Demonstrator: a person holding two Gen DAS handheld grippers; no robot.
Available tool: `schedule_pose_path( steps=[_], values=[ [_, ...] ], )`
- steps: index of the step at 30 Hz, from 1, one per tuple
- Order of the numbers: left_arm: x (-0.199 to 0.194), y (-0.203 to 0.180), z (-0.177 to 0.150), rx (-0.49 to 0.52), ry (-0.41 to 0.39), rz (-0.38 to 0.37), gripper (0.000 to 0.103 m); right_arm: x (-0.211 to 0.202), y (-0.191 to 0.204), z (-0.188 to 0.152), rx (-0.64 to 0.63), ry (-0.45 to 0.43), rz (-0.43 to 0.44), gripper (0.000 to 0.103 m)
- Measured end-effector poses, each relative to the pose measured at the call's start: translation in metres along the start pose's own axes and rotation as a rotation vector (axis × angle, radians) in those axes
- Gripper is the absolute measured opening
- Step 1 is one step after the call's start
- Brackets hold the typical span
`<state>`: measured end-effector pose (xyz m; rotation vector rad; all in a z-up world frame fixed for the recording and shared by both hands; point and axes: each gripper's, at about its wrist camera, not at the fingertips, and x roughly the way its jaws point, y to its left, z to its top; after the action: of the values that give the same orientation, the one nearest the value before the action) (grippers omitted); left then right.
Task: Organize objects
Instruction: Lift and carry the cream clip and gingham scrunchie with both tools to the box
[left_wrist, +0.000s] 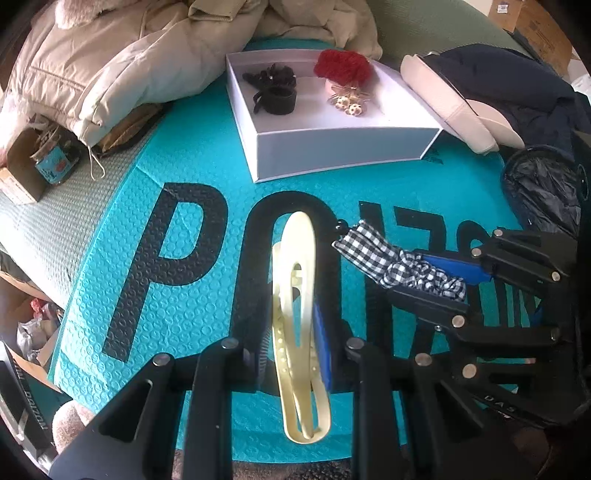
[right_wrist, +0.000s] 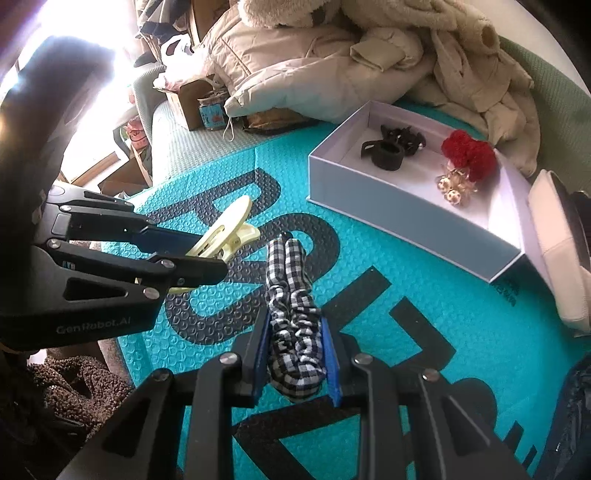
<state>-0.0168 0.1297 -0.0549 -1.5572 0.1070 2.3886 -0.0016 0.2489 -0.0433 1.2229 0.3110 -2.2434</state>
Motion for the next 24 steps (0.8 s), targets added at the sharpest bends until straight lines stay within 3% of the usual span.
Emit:
schedule_pose_path(
  steps=[24],
  values=[
    [-0.027, -0.088, 0.032, 0.152, -0.066, -0.026, 0.021, -0.071, -0.041, -0.022, 0.081, -0.119, -0.118, 0.025]
  ],
)
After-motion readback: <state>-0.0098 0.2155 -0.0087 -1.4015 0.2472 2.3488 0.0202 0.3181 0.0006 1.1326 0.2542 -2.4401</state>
